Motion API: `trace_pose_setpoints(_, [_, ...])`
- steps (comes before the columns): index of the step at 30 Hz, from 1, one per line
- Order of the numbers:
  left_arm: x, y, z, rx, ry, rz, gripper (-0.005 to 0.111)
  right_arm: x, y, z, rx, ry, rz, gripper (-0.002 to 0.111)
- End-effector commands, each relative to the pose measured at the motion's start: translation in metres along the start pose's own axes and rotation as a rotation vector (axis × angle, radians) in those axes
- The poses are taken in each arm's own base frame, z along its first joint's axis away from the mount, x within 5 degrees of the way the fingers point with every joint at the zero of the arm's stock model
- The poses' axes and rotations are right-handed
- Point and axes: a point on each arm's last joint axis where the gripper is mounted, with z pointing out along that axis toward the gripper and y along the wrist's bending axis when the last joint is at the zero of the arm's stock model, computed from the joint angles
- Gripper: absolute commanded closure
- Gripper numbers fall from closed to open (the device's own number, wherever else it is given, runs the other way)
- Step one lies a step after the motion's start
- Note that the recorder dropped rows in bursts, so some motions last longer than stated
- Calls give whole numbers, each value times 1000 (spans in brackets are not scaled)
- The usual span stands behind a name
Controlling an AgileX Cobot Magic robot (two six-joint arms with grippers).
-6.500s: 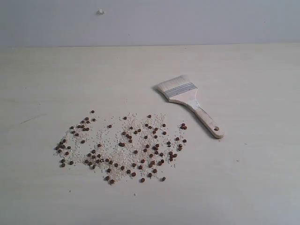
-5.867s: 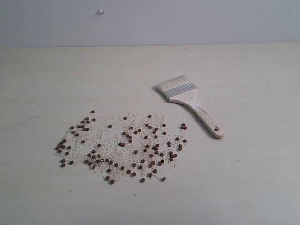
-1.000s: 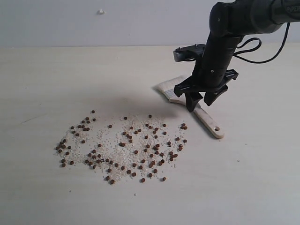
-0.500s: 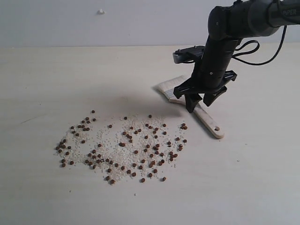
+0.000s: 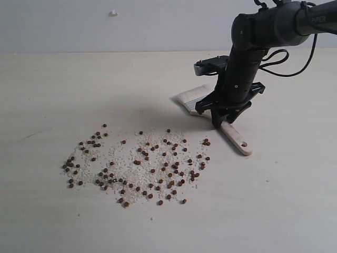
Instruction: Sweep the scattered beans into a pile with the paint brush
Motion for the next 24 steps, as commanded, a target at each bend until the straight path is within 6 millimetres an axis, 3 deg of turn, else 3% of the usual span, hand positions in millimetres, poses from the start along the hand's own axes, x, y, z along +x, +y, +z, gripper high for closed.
trace_pose_setpoints(1, [-1,0,0,1,-15,1,107,-1,2,2,-23,-7,11,78])
trace_pose_setpoints(7, [-1,0,0,1,-15,1,107,1,-2,2,26,15,-26,64])
trace_pose_setpoints(14, [-1,0,0,1,-15,1,107,-1,-6,2,69,-4,-54,62])
trace_pose_setpoints(24, [-1,0,0,1,-15,1,107,-4,22,4,148,10,-174,62])
